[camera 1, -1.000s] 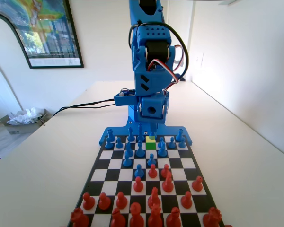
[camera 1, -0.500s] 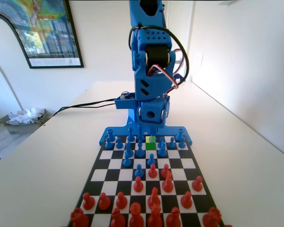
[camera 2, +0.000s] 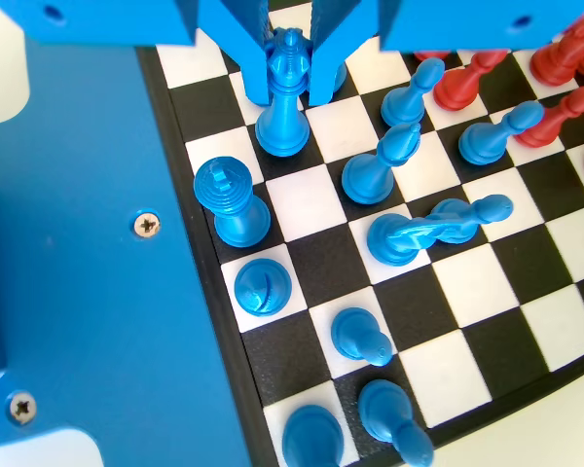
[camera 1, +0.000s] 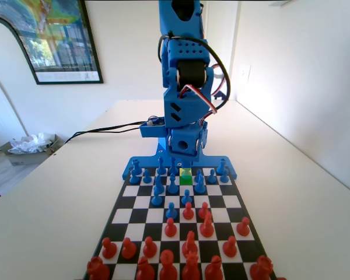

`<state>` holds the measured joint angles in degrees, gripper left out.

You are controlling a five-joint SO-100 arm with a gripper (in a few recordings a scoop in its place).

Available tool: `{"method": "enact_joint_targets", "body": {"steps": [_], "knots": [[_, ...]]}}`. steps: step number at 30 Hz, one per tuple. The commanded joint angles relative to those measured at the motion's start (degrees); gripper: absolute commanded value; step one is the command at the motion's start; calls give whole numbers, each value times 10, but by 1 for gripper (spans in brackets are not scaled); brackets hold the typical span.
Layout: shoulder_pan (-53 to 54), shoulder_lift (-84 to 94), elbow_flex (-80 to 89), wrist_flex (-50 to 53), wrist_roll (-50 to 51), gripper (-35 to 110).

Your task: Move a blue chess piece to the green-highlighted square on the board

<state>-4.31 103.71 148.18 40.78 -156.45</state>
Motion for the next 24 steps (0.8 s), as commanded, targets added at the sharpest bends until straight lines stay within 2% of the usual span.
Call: {"method": "enact_joint_targets", "body": {"steps": [1, 15, 24], "knots": [[-7, 3, -22, -5, 1, 1], [4, -2, 4, -40, -17, 1], [7, -1, 33, -78, -33, 10]]}}
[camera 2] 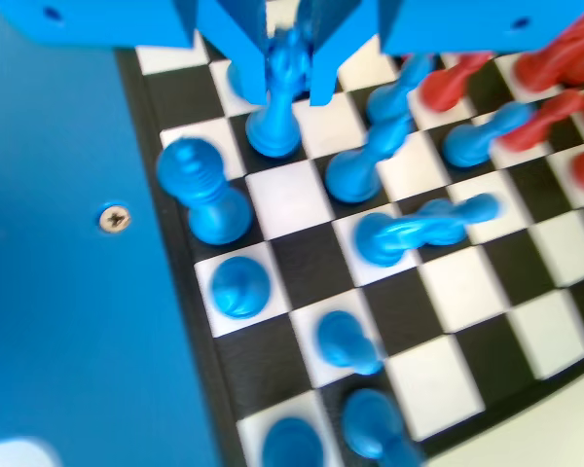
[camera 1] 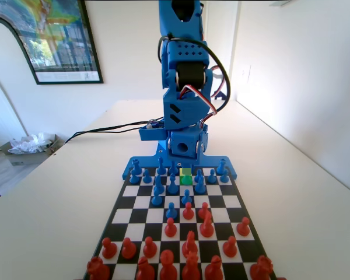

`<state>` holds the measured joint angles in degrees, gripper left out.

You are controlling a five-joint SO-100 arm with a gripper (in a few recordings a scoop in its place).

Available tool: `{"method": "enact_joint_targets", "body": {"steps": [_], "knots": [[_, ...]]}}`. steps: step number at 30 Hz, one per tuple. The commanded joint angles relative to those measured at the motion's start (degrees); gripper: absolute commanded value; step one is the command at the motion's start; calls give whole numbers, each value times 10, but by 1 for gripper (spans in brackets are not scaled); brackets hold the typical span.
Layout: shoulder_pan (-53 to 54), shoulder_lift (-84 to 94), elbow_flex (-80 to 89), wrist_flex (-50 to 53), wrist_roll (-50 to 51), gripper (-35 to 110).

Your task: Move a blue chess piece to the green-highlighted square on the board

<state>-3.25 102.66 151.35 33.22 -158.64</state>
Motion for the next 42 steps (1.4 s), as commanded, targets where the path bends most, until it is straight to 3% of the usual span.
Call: {"method": "enact_joint_targets", "body": {"steps": [1, 18, 24, 29, 34, 42], "knots": [[-4, 10, 2, -3, -11, 10], [-23, 33, -91, 142, 15, 15], [-39, 58, -168, 243, 50, 2], [-48, 78, -219, 309, 85, 1], [-62, 112, -250, 339, 162, 1], [-92, 223, -259, 330, 397, 1]]}}
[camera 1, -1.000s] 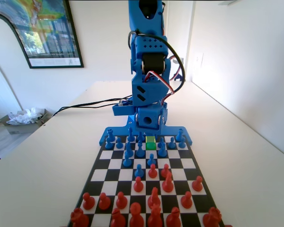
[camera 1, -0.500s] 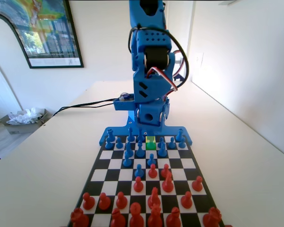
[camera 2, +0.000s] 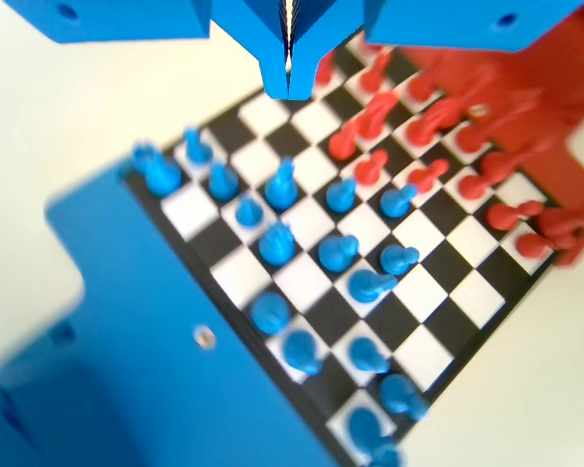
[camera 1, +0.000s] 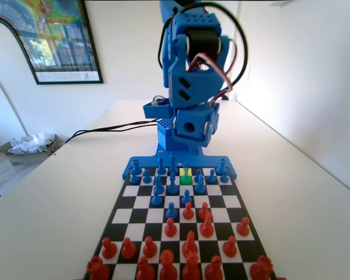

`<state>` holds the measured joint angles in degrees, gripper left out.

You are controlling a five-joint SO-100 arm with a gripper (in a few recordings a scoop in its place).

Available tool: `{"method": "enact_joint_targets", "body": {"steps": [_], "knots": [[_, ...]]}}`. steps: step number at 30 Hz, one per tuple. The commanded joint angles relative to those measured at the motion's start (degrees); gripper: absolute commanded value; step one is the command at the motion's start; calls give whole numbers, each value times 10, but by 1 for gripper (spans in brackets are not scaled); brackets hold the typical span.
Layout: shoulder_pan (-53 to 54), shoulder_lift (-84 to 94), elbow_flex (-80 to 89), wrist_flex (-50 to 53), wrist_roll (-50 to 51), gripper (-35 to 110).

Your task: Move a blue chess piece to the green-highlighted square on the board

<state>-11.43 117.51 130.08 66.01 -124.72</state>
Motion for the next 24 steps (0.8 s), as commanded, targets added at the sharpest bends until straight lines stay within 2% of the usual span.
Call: {"method": "enact_joint_targets", "body": {"steps": [1, 10, 19, 24], "knots": [[-9, 95, -45, 5, 85, 1], [16, 198, -105, 120, 203, 1], [52, 294, -168, 205, 253, 1], [65, 381, -148, 234, 267, 1]]}}
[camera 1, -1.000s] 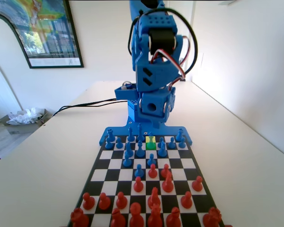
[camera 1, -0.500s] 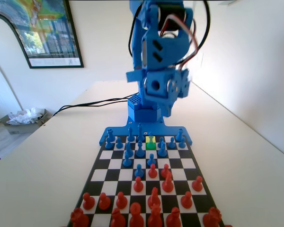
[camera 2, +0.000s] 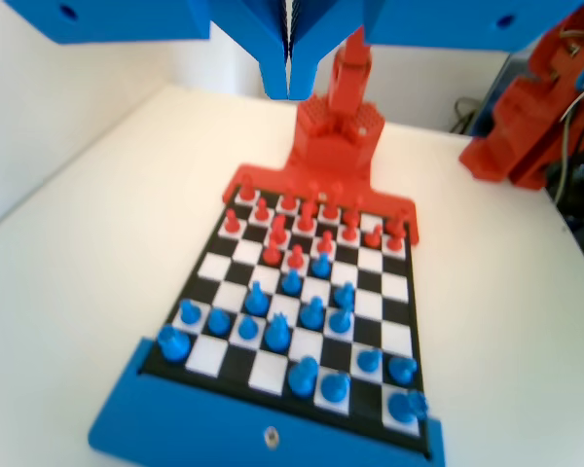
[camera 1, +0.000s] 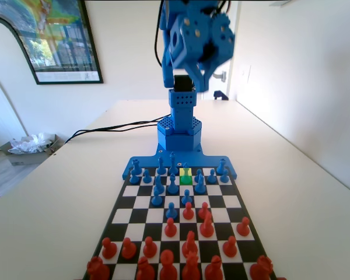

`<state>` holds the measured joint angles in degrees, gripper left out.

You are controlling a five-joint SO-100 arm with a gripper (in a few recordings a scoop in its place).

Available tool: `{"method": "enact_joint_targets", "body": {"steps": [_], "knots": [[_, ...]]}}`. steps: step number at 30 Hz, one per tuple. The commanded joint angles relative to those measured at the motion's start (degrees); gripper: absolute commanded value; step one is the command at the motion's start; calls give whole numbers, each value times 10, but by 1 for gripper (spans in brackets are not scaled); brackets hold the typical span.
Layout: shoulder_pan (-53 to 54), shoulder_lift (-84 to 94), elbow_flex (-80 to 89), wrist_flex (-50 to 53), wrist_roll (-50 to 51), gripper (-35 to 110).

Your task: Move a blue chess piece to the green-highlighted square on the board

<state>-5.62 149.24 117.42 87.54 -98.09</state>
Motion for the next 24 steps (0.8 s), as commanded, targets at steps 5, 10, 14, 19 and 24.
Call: {"method": "enact_joint_targets", "body": {"steps": [5, 10, 14, 19, 24], "knots": [[14, 125, 11, 28, 21, 1], [22, 178, 44, 35, 24, 1], [25, 215, 68, 40, 24, 1], [35, 224, 72, 34, 23, 1], [53, 237, 75, 32, 15, 1]]}}
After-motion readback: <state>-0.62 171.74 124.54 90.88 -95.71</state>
